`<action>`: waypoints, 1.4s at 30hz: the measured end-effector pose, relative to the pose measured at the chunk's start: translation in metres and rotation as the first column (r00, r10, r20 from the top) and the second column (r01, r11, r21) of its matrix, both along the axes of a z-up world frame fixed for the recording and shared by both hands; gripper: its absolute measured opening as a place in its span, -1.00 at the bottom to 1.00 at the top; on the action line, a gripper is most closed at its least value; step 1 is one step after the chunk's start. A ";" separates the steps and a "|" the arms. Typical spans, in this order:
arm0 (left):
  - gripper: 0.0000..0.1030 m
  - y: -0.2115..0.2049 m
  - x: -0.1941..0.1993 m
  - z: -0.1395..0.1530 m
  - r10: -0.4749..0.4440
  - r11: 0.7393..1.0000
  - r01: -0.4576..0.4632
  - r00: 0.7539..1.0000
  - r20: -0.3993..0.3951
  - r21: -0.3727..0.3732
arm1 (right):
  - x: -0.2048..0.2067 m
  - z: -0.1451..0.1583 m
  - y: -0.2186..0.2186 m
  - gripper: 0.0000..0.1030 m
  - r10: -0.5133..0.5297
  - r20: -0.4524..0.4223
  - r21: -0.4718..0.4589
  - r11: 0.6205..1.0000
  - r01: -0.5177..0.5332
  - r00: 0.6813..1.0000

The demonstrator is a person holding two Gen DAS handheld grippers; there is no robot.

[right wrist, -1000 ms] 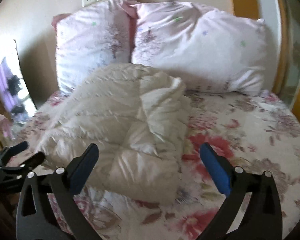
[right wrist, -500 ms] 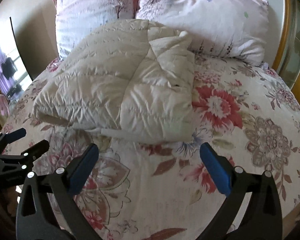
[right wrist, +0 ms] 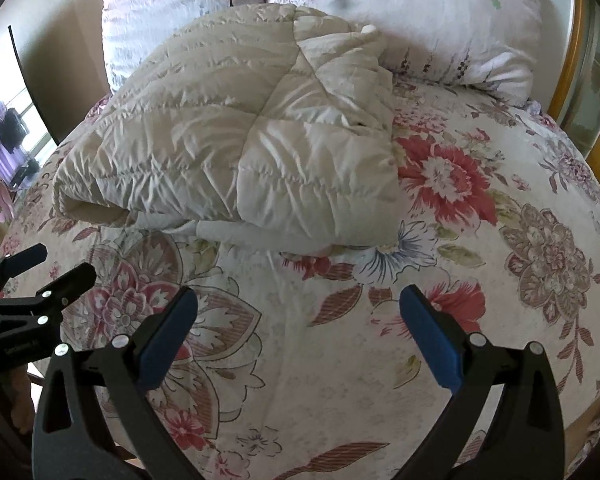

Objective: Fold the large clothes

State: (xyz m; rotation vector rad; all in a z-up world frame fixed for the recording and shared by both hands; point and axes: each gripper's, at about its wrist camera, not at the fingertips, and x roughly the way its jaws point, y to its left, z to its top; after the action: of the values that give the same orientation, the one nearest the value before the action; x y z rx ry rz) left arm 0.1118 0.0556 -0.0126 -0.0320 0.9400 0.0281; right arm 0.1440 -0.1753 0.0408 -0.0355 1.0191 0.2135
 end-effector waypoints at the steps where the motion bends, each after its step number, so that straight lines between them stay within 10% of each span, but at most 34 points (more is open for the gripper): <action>1: 0.97 0.001 0.001 0.000 0.001 1.000 -0.001 1.000 -0.001 -0.001 | 0.000 -0.001 0.000 0.96 0.000 -0.001 0.000 1.000 0.000 1.000; 42: 0.97 0.001 0.002 -0.007 0.003 1.000 -0.003 1.000 -0.015 -0.008 | 0.003 -0.006 0.004 0.96 -0.003 -0.015 0.005 1.000 0.003 1.000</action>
State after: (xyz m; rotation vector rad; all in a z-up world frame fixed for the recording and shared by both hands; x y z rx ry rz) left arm 0.1140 0.0571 -0.0197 -0.0404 0.9554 0.0273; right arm 0.1465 -0.1712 0.0347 -0.0272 1.0338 0.2136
